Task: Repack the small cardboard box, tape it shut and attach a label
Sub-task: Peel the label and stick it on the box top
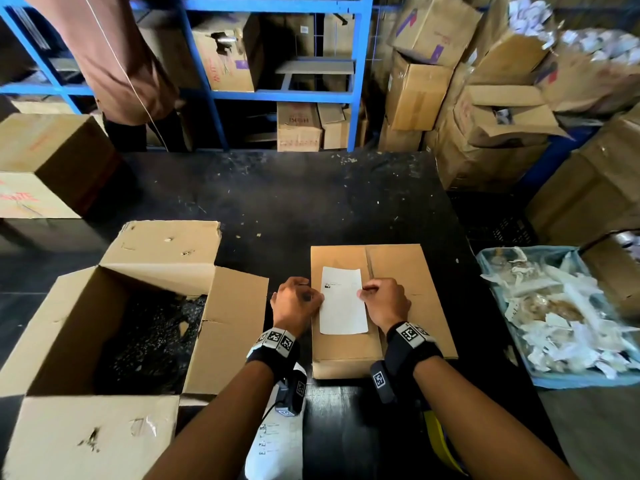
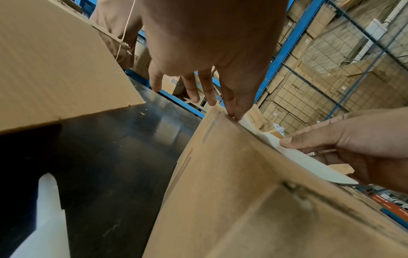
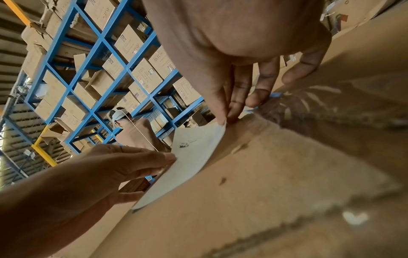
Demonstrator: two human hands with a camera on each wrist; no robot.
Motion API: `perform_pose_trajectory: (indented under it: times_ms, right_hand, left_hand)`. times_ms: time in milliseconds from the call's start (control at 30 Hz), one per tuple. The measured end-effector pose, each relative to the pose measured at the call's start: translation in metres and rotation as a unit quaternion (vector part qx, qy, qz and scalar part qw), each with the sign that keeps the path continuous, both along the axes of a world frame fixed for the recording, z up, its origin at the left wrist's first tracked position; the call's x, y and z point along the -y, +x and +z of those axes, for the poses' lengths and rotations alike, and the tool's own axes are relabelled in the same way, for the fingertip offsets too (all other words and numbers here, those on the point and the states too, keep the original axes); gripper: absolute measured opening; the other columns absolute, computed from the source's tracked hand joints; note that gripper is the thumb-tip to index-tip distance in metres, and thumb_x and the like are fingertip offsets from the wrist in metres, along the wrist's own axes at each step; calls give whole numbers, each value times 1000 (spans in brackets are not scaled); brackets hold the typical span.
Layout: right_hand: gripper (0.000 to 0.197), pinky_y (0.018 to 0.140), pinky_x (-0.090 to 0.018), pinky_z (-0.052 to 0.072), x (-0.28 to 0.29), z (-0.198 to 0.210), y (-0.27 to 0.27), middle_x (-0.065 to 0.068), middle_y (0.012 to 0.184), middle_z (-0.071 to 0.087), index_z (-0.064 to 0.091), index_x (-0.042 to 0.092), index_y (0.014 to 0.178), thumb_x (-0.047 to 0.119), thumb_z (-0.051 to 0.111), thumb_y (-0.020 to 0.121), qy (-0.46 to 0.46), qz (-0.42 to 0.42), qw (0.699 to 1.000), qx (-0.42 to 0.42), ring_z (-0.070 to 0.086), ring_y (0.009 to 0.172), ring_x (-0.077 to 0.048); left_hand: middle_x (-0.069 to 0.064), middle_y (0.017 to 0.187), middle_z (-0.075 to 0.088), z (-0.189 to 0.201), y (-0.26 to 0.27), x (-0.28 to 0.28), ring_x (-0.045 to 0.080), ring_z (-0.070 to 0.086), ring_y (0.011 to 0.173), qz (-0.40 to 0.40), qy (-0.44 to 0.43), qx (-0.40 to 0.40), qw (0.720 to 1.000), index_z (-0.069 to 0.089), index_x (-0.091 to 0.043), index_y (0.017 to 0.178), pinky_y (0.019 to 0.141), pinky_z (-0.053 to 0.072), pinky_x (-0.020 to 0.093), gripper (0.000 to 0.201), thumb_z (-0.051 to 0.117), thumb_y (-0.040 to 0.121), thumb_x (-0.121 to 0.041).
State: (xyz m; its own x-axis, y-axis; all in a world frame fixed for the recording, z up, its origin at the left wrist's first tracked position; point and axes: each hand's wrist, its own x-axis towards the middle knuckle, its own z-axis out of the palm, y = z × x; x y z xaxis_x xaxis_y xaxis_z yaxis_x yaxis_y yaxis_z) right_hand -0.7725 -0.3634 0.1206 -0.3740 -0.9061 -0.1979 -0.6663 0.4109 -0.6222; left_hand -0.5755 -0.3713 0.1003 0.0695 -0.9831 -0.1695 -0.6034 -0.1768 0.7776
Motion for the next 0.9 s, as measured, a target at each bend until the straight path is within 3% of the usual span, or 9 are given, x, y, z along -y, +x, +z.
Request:
perform_pose_trajectory:
  times_ms: [167, 300, 467, 567, 667, 900]
  right_hand:
    - [15, 100, -46, 43, 0, -3, 1, 3, 108, 77, 79, 26, 104, 32, 75, 90, -5, 2, 1000, -5, 67, 104, -25]
    - [14, 99, -46, 40, 0, -4, 1, 5, 106, 77, 79, 28, 103, 32, 75, 90, -12, -2, 1000, 2, 66, 104, -25]
    - [14, 99, -46, 39, 0, -4, 0, 8, 104, 77, 78, 30, 103, 31, 75, 89, -14, -3, 1000, 11, 65, 105, -24]
    - [16, 100, -46, 39, 1, -5, 1, 6, 107, 77, 78, 29, 105, 32, 75, 90, -11, -2, 1000, 4, 65, 107, -24]
    - [16, 100, -46, 40, 3, -6, 1, 5, 107, 77, 79, 28, 104, 32, 76, 90, -11, -2, 1000, -1, 65, 107, -25]
    - [15, 95, -44, 37, 3, -7, 3, 4, 107, 77, 78, 28, 104, 33, 74, 90, -3, -2, 1000, -21, 65, 105, -26]
  left_hand:
    - [-10, 117, 67, 3, -2, -1, 14, 64, 104, -4, -10, 36, 999, 67, -36, 77, 106, 37, 51, 14, 77, 77, -46]
    - [-7, 113, 70, 2, -2, -2, 16, 65, 105, 1, -7, 21, 1000, 54, -40, 74, 106, 38, 51, 25, 78, 78, -43]
    - [-10, 115, 68, -4, 0, 0, 15, 65, 104, 1, -10, 23, 1000, 58, -41, 69, 101, 45, 51, 20, 74, 77, -49]
    - [-9, 116, 69, -2, 0, 0, 15, 64, 107, 7, -3, 30, 1000, 53, -43, 71, 104, 41, 51, 23, 75, 78, -47]
    - [-11, 118, 67, 2, -1, 1, 12, 61, 108, 10, 1, 43, 999, 60, -40, 73, 106, 35, 49, 17, 76, 78, -45]
    - [-11, 112, 69, 7, -4, 2, 11, 62, 104, 23, 15, 43, 999, 55, -39, 63, 106, 33, 49, 26, 79, 73, -43]
